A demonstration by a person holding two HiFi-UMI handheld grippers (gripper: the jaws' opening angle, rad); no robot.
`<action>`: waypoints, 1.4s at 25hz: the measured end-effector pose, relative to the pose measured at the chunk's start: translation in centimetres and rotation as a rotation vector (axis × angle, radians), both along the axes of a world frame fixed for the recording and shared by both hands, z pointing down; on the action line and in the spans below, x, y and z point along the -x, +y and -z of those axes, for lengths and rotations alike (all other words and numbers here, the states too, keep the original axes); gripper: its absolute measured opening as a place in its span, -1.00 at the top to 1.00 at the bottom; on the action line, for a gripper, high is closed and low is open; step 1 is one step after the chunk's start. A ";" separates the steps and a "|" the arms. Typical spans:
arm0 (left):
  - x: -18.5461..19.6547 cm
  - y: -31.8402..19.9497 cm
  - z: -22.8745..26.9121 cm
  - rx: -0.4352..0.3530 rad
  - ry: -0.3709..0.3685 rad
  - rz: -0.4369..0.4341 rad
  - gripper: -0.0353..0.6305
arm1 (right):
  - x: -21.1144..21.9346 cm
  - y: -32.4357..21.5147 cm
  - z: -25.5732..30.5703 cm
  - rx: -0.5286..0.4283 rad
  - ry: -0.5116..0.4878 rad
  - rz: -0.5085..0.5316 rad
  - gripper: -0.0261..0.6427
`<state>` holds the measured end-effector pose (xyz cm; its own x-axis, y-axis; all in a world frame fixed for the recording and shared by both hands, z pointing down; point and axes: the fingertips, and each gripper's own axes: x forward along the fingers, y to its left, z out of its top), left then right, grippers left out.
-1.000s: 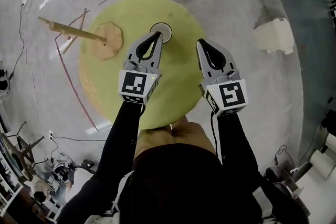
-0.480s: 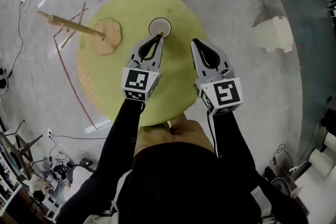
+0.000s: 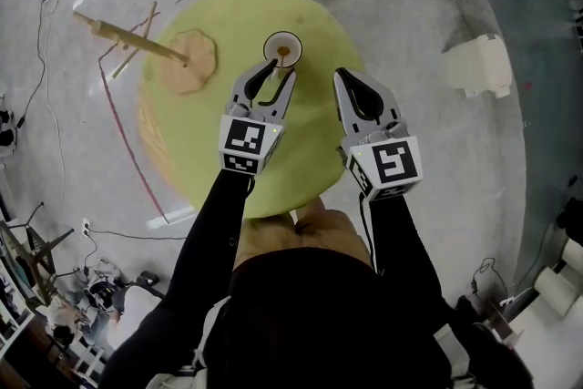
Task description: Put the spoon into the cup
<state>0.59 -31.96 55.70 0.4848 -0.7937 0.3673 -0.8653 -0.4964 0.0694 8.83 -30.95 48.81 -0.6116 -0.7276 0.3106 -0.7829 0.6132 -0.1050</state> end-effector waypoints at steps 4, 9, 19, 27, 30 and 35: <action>-0.1 0.0 -0.1 -0.002 -0.010 -0.002 0.47 | 0.1 0.2 -0.2 0.005 -0.002 0.006 0.84; -0.4 -0.1 0.3 -0.011 -0.008 0.003 0.47 | -0.2 0.0 -0.2 0.005 -0.004 0.006 0.84; -0.1 -0.1 2.6 -0.046 -0.039 0.010 0.45 | 0.6 -1.1 1.3 -0.033 -0.035 0.019 0.84; 0.5 0.2 6.7 -0.113 -0.048 0.013 0.44 | 1.4 -1.7 3.7 -0.070 -0.035 0.027 0.84; 1.2 0.4 8.9 -0.154 -0.069 0.008 0.44 | 1.9 -1.7 4.9 -0.079 -0.036 0.008 0.84; 2.4 1.2 12.3 -0.197 -0.051 0.002 0.44 | 2.9 -0.7 6.4 -0.104 -0.010 -0.004 0.84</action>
